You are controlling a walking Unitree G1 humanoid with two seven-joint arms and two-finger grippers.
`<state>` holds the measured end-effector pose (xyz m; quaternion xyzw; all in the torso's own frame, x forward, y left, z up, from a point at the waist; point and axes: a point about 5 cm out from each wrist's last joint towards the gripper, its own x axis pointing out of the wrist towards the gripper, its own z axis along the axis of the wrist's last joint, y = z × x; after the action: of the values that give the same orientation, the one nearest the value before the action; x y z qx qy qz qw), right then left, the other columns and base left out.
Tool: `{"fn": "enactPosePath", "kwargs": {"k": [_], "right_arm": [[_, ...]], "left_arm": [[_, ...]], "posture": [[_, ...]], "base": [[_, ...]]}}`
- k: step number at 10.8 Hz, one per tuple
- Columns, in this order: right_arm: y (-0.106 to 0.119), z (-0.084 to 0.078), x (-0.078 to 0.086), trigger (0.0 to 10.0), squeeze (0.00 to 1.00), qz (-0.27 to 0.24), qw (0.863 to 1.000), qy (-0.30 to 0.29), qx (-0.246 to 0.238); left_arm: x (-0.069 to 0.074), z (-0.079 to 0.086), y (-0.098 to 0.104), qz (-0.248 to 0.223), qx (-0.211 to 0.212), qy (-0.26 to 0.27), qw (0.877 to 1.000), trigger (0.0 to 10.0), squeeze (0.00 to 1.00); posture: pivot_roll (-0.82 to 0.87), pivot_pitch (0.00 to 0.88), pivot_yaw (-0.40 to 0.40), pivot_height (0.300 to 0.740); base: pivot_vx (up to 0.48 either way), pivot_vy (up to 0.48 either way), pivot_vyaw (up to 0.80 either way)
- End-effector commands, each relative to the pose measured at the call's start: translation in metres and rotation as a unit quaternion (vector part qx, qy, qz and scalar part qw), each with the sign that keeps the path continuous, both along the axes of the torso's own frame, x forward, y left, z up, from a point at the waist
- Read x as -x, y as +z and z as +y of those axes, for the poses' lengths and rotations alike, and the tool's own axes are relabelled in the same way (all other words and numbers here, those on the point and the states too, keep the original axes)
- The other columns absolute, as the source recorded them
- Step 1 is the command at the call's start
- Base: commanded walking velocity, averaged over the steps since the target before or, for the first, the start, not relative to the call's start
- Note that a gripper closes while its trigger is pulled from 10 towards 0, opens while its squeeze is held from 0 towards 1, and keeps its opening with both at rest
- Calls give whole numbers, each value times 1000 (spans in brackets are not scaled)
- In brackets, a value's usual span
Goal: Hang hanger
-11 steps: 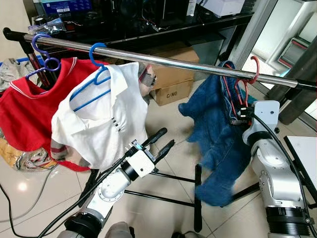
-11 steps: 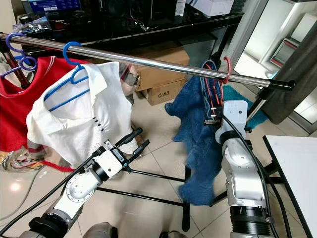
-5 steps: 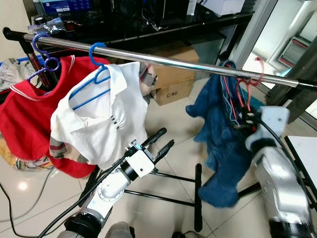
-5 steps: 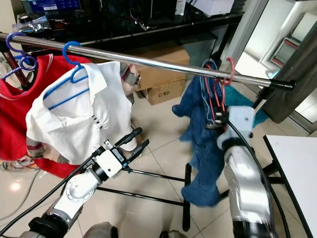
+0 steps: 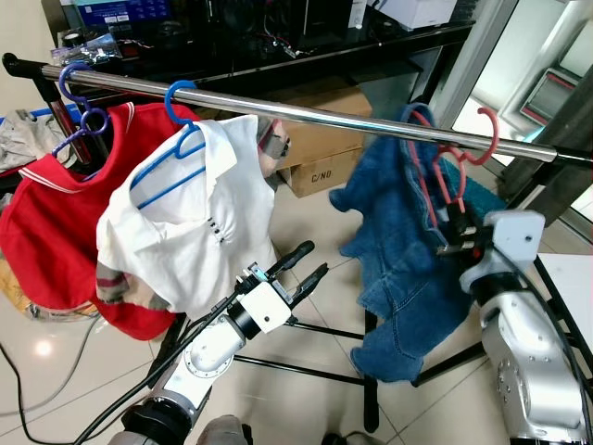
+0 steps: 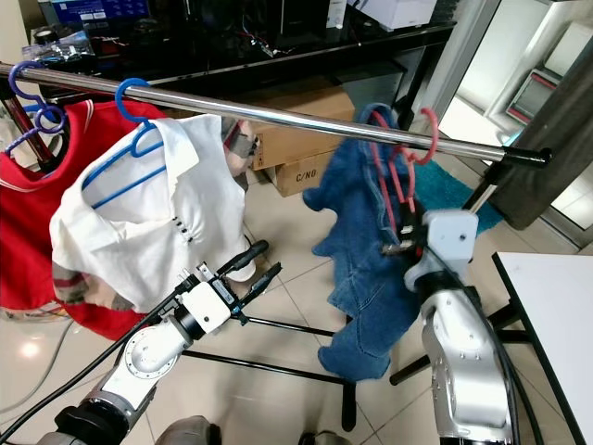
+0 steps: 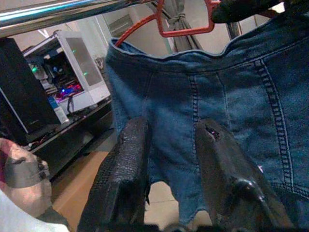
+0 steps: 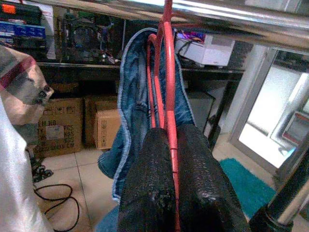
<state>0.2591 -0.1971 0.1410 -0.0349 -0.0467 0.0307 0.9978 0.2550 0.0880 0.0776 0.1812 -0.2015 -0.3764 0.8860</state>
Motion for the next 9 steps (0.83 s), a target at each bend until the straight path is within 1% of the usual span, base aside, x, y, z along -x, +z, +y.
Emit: {"fn": "enactPosePath", "kwargs": {"k": [1,2,3,4,5,6,7,9], "right_arm": [[3,-3,4,0,0,-15,1000,5,17],[-6,-3,6,0,0,3,1000,13,27],[-11,-2,7,0,0,11,999,19,34],[-22,-1,9,0,0,31,998,29,48],[-31,0,10,5333,0,44,997,35,59],[-35,-1,10,10000,0,45,996,36,61],[-37,-1,10,10000,0,46,996,39,62],[-48,2,21,10000,0,36,995,71,62]], "left_arm": [[1,-2,-3,6,-12,-9,1000,10000,0],[1,-2,-5,8,-13,-9,1000,10000,0],[1,-2,-5,10,-13,-8,1000,10000,0],[0,-1,-7,21,-5,4,1000,10000,0],[-1,2,-8,31,4,15,999,10000,0],[-2,4,-9,41,18,30,999,10000,0],[-2,5,-9,48,28,40,998,10000,0],[-6,13,-10,83,94,99,987,10000,0]], "posture": [[163,48,-49,740],[163,47,-51,740],[164,47,-51,740],[169,46,-53,740],[171,45,-53,740],[172,43,-53,740],[176,39,-53,740],[175,34,-48,740]], "base": [[0,0,0],[0,0,0],[0,0,0],[0,0,0],[0,0,0],[0,0,0],[0,0,0],[0,0,0]]}}
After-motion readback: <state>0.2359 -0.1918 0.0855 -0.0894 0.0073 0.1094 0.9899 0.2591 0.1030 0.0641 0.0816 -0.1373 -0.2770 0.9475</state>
